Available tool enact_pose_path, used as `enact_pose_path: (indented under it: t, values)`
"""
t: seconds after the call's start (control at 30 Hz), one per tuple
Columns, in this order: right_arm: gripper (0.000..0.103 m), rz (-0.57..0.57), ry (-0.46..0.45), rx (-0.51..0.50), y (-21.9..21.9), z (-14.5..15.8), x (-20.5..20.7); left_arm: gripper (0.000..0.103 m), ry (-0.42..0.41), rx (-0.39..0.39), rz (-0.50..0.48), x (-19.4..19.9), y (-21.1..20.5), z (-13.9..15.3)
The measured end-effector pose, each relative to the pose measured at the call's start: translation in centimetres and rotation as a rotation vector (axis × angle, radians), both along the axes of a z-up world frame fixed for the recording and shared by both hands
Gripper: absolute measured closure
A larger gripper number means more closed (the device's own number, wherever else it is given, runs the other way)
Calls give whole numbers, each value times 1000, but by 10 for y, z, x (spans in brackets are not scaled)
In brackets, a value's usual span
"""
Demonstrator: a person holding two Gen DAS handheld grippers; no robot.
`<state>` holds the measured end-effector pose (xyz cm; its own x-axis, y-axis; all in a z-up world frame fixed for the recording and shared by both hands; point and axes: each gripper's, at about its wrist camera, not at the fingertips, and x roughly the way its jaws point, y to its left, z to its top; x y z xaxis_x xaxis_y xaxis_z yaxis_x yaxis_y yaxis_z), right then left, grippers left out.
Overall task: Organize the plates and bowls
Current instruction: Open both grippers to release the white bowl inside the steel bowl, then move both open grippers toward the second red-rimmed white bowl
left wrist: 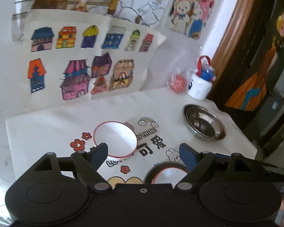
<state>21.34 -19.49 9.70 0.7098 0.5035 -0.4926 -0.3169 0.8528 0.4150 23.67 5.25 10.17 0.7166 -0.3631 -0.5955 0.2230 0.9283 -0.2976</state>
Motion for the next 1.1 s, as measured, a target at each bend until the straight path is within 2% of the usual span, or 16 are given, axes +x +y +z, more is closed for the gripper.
enact_pose_path:
  t: [0.07,0.17,0.27,0.4,0.57,0.8,0.93,1.1]
  values:
    - [8,6,-11,7,1,3,1,15,-16,-20,16,-2,6,0]
    - [1,16,-28,12,4,6,3,6,-54,-35,49,-6,15,-1]
    - [0,21,-43,16,5,8,6,1,-102,-37,82,-11,21,0]
    - [0,10,-68,27,4,7,11,1,-149,-35,151,-19,29,-3]
    - [0,1,-72,46,2,3,30,1,-99,31,244,-15,33,-21]
    - [0,39,-31,38,5,-6,74,1,-15,-53,388,1,50,-52]
    - [0,102,6,-36,23,-9,106,1,42,-32,431,13,48,-65]
    - [0,167,-14,-90,43,-13,135,1,62,6,471,25,48,-73]
